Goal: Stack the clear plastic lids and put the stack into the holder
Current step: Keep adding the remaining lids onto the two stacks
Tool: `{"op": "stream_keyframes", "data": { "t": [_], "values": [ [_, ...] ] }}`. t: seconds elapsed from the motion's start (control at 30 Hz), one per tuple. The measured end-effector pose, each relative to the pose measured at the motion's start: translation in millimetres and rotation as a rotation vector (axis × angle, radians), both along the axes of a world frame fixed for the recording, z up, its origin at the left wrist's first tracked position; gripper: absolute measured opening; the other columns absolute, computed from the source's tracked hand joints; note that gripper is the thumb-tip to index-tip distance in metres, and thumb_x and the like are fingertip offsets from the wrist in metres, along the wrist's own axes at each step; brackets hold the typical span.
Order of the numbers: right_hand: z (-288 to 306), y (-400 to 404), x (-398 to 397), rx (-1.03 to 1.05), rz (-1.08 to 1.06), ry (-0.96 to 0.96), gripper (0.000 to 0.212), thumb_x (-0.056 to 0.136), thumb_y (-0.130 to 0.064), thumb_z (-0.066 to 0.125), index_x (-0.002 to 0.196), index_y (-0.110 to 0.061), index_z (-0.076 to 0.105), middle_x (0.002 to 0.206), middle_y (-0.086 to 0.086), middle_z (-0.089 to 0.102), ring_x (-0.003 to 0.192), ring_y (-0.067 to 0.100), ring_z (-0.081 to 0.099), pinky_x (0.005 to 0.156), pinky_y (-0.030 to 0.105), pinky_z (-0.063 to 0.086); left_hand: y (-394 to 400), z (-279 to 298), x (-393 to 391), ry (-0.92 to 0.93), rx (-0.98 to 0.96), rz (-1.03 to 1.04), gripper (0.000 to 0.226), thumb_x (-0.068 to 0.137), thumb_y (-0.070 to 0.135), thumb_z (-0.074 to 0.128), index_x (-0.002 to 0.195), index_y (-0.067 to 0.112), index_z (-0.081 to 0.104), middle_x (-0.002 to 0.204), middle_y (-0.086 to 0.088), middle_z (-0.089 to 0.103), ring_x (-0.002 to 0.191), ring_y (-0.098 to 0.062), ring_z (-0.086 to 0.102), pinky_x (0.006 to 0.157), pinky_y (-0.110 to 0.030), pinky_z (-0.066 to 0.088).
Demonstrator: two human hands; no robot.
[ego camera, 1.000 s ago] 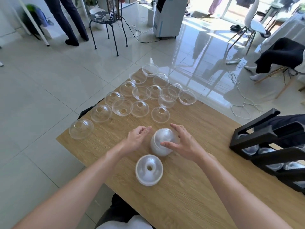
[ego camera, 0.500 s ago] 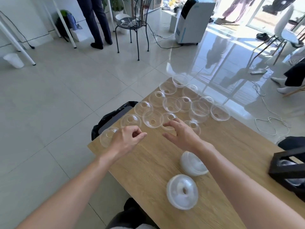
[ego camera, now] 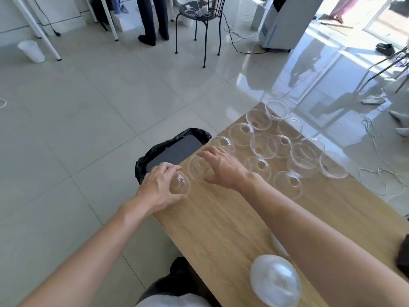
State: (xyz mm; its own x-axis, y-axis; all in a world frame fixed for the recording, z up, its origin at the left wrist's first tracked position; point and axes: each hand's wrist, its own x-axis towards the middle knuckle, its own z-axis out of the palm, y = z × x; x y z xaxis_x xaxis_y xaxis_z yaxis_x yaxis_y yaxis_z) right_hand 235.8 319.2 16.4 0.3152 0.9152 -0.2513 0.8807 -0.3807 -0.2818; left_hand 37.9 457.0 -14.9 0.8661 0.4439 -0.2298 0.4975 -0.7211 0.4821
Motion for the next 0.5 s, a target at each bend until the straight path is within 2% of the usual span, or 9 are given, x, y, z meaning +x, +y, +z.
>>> {"op": "stream_keyframes", "data": {
  "t": [0.07, 0.17, 0.37, 0.5],
  "values": [
    [-5, 9, -4, -0.045, 0.022, -0.032, 0.074, 0.089, -0.026, 0.071, 0.155, -0.022, 0.037, 0.154, 0.004, 0.039, 0.135, 0.026, 0.041, 0.107, 0.039, 0.045, 3, -5, -1, 0.041, -0.014, -0.015, 0.096, 0.07, 0.061, 0.082, 0.151, 0.032, 0.038, 0.143, 0.01, 0.038, 0.133, -0.017, 0.036, 0.111, -0.042, 0.038],
    [-13, 18, -10, -0.111, 0.03, -0.084, 0.06, 0.099, -0.032, 0.061, 0.152, -0.029, 0.035, 0.155, 0.005, 0.037, 0.136, 0.027, 0.04, 0.1, 0.039, 0.047, 6, -10, -2, 0.074, -0.035, -0.034, 0.1, 0.068, 0.056, 0.087, 0.152, 0.032, 0.037, 0.144, 0.01, 0.038, 0.135, -0.017, 0.035, 0.112, -0.043, 0.037],
    [-11, 20, -17, -0.182, 0.022, -0.149, 0.066, 0.095, -0.032, 0.069, 0.15, -0.029, 0.034, 0.141, 0.006, 0.048, 0.129, 0.027, 0.04, 0.097, 0.039, 0.049, 7, -13, -6, 0.036, -0.05, -0.037, 0.099, 0.068, 0.052, 0.088, 0.152, 0.033, 0.039, 0.141, 0.013, 0.04, 0.132, -0.014, 0.038, 0.106, -0.038, 0.041],
    [5, 3, -19, -0.109, -0.004, -0.121, 0.077, 0.082, -0.04, 0.082, 0.145, -0.029, 0.039, 0.139, 0.005, 0.05, 0.125, 0.025, 0.041, 0.09, 0.039, 0.053, 5, -5, -10, 0.006, -0.058, -0.002, 0.1, 0.068, 0.055, 0.087, 0.153, 0.036, 0.037, 0.133, 0.013, 0.037, 0.126, -0.014, 0.042, 0.098, -0.037, 0.047]
  ]
}}
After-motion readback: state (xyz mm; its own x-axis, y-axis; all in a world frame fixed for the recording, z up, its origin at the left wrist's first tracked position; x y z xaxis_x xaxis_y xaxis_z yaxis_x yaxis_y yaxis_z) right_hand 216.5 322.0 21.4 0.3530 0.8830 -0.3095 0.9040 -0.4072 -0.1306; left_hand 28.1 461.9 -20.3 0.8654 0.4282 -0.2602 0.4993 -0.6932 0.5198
